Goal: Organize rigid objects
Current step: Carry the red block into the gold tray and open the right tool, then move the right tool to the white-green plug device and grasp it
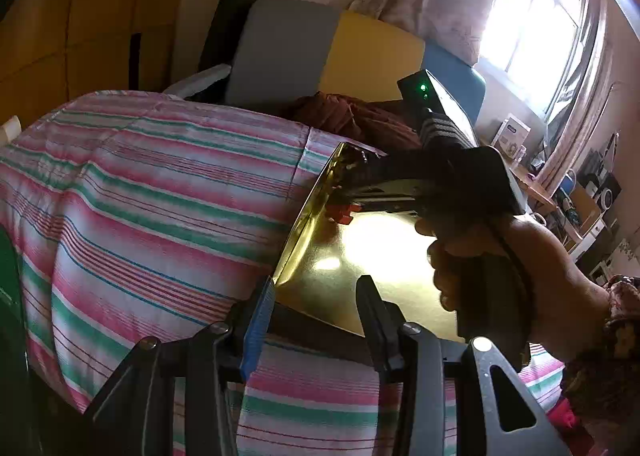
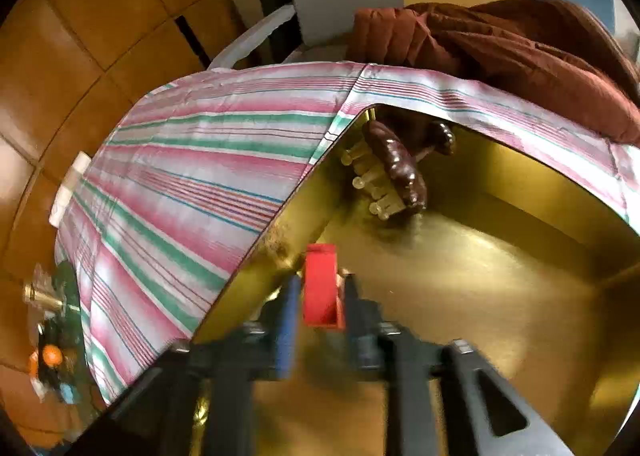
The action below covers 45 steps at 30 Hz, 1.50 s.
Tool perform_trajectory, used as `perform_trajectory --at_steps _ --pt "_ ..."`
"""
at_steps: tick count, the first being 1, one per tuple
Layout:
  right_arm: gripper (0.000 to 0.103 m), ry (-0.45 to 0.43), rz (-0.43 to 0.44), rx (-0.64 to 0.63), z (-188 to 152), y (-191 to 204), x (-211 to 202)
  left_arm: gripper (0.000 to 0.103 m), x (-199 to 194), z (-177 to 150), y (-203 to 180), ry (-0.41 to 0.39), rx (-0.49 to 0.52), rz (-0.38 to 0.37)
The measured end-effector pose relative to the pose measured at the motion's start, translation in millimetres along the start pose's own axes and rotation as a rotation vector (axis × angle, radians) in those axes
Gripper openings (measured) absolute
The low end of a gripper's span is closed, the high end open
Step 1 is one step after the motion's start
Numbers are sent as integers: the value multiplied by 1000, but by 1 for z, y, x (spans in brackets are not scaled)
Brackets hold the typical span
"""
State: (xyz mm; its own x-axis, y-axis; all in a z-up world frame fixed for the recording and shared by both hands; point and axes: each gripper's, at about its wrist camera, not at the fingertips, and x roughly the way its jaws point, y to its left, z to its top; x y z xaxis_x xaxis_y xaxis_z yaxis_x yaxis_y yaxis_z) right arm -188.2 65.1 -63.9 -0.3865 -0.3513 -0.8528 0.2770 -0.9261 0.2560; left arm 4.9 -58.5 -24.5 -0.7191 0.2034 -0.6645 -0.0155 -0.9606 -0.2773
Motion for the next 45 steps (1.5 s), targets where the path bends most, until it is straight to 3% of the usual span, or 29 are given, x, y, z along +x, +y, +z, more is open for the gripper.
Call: perform_trajectory --at_steps 2,8,11,20,22,28,35,45 --pt "52 -12 -10 10 0 0 0 42 0 1 3 0 -10 4" --pt "53 -62 22 63 -7 -14 -29 43 -2 0 1 -2 -2 -1" --pt "62 -83 36 81 -15 -22 -49 43 -3 -1 -5 -2 16 -5" --pt "70 -166 16 46 -50 -39 -110 43 -3 -9 -29 14 69 -60" --pt "70 -177 14 50 -61 -46 -121 48 -2 -11 -36 24 82 -70" --pt "70 -239 -64 68 -98 -75 -152 49 -5 -19 -55 30 133 -94" --pt "71 -231 -133 161 -143 -129 -175 49 -10 -30 -76 39 186 -126" --pt "75 -212 -352 403 -195 -253 -225 49 -19 -45 -114 63 276 -176"
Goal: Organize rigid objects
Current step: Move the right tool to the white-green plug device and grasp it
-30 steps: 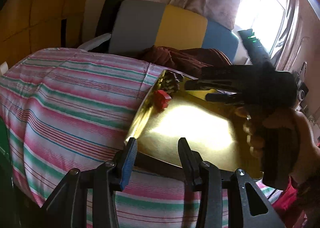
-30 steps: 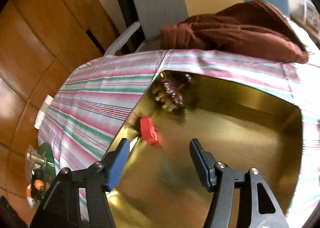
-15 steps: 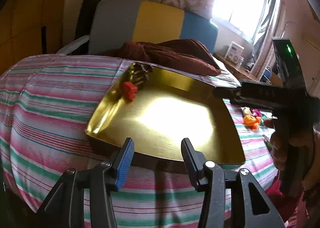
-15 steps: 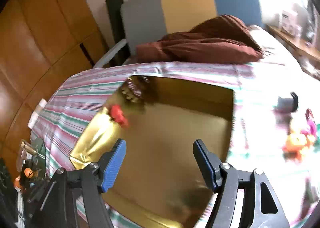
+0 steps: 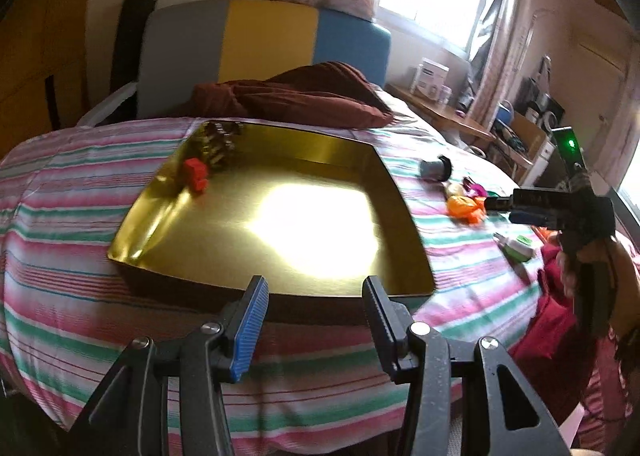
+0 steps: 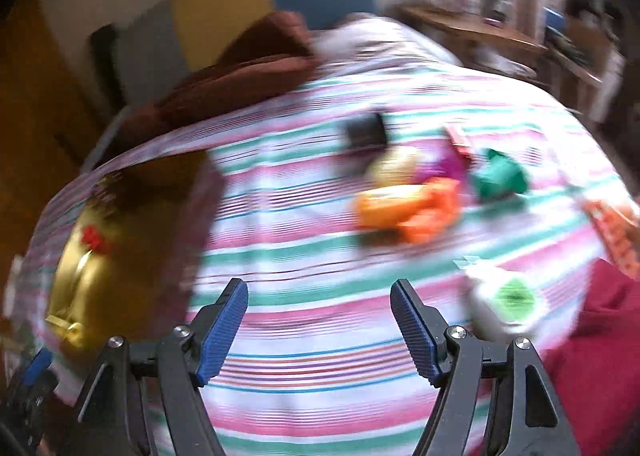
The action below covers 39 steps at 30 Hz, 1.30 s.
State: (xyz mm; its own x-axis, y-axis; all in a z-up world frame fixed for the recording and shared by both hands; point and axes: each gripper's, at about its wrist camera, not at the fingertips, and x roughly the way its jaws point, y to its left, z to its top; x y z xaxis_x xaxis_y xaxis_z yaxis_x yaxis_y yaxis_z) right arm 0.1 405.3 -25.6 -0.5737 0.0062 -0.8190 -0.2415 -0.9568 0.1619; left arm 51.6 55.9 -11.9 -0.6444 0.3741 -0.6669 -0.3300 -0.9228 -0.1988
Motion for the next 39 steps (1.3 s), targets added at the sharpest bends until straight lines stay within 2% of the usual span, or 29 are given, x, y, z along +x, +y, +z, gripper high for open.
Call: perform_trajectory --at_steps 3,6,11,16,21,23,26,28,31,33,35,38,39 --pt "76 -3 -39 91 5 -37 -4 49 3 -1 -15 13 35 -20" --pt "85 12 -72 211 9 -74 -4 49 5 -3 -31 27 70 -47" --pt "86 126 -63 354 13 -113 14 49 8 -6 -50 42 119 -66" --pt "86 232 -152 295 20 -117 32 49 7 -4 -59 41 140 -72" --pt "87 333 -227 159 25 -110 50 49 8 -1 -65 45 160 -74" --pt "87 371 -222 143 26 -110 55 49 8 -1 -67 47 167 -73" --pt "87 426 -152 194 23 -120 60 49 10 1 -71 53 173 -77" --pt "86 431 -128 226 23 -127 60 49 12 2 -73 57 173 -79" --pt "76 441 -107 280 22 -138 62 49 14 3 -77 63 181 -87" --pt "63 452 -102 320 21 -145 64 49 15 3 -81 65 193 -90" --pt "56 448 -84 347 21 -151 65 49 15 4 -86 63 204 -92" --pt "43 417 -88 355 24 -154 63 49 16 6 -91 67 210 -98" --pt "42 405 -77 354 24 -153 62 49 17 7 -92 68 212 -100"
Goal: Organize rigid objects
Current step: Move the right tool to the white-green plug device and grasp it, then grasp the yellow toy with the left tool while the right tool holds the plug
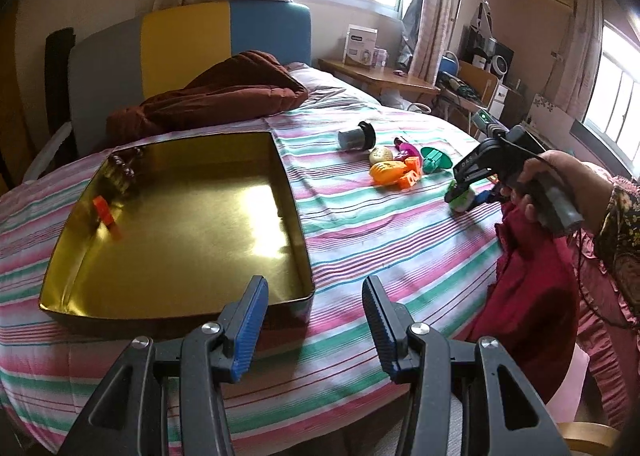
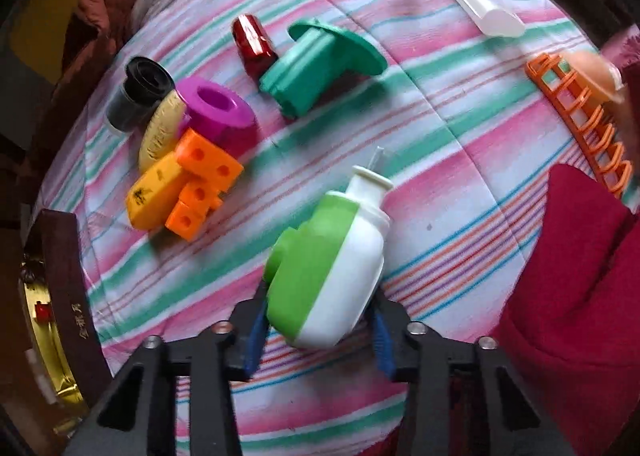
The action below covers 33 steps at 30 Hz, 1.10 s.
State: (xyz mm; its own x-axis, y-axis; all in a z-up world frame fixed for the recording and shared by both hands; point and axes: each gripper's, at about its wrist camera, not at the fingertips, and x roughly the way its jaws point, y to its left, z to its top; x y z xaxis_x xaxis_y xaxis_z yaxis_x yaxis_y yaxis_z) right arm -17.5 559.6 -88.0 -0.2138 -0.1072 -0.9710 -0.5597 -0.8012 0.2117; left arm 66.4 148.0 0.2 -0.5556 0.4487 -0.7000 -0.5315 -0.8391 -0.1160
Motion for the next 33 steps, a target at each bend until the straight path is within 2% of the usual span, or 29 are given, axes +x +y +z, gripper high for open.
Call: perform_trajectory --at_steps 6,9,13,17,19,23,29,33 --pt "40 -42 15 -51 -8 7 -9 49 10 16 -14 13 10 5" --pt "40 -77 -2 -79 -14 11 -17 49 23 31 -23 44 -8 -14" --pt "40 -87 29 -85 -20 13 -22 61 51 52 -46 87 0 -44" --pt "40 -139 91 -54 -24 4 -35 62 93 77 -68 136 36 -68" --pt "40 -169 121 -47 -31 -1 -42 63 119 88 -78 153 68 -52" --pt "39 -209 165 -9 -19 1 -39 63 170 107 -90 199 115 -41" --pt "39 -248 214 16 -11 3 -41 62 241 133 -93 255 135 -52" --pt "39 -254 239 22 -9 3 -38 62 274 137 -96 286 157 -81"
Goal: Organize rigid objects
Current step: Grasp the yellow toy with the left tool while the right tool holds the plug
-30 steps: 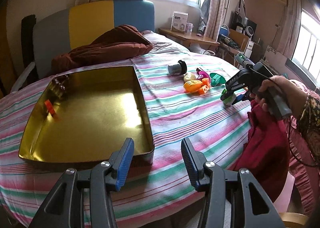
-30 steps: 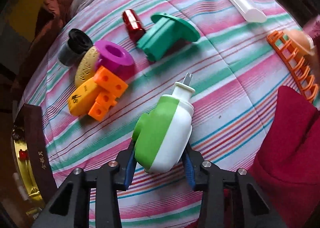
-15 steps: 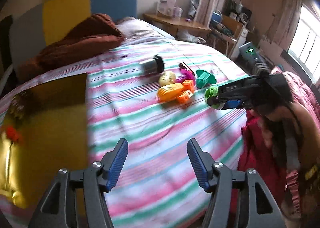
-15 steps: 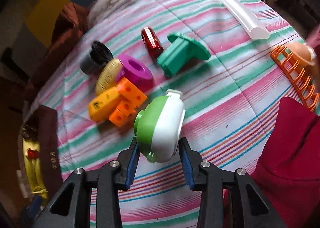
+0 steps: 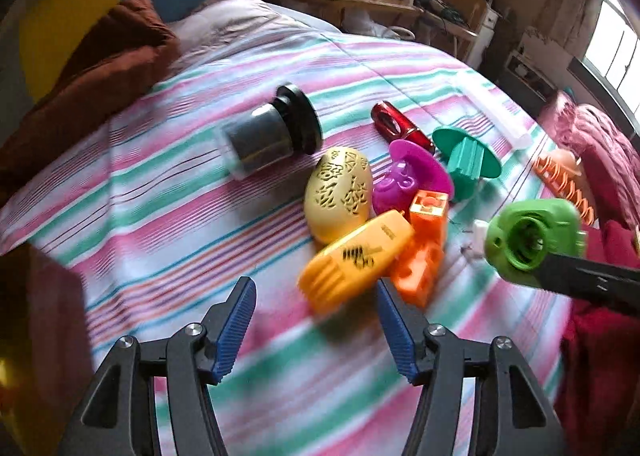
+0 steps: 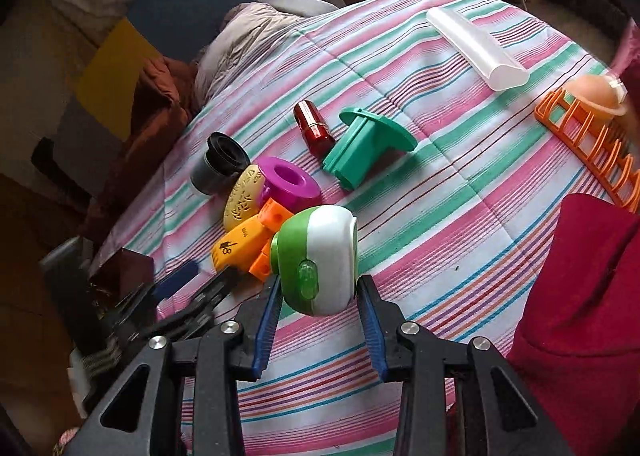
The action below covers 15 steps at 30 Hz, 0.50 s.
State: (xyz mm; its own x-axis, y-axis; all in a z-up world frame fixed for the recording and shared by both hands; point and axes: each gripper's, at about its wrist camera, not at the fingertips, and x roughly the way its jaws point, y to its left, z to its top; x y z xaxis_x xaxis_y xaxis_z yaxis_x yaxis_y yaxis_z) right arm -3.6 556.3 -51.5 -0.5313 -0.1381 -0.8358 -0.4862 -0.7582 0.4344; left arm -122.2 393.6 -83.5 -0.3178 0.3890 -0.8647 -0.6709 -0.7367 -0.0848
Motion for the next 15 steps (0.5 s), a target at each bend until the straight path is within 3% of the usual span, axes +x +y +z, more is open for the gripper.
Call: perform_trajectory --at_steps 4,9,11,15 --pt "39 -1 17 0 0 1 1 45 9 0 -11 -23 111 -46" --pt "39 -11 28 5 1 -1 -1 26 4 -10 -16 -64 135 -113" --pt "38 -15 31 9 1 -2 -2 26 1 -15 -18 -67 135 -152" --pt "38 -16 28 15 1 -2 -2 26 -9 -31 -14 -77 104 -147"
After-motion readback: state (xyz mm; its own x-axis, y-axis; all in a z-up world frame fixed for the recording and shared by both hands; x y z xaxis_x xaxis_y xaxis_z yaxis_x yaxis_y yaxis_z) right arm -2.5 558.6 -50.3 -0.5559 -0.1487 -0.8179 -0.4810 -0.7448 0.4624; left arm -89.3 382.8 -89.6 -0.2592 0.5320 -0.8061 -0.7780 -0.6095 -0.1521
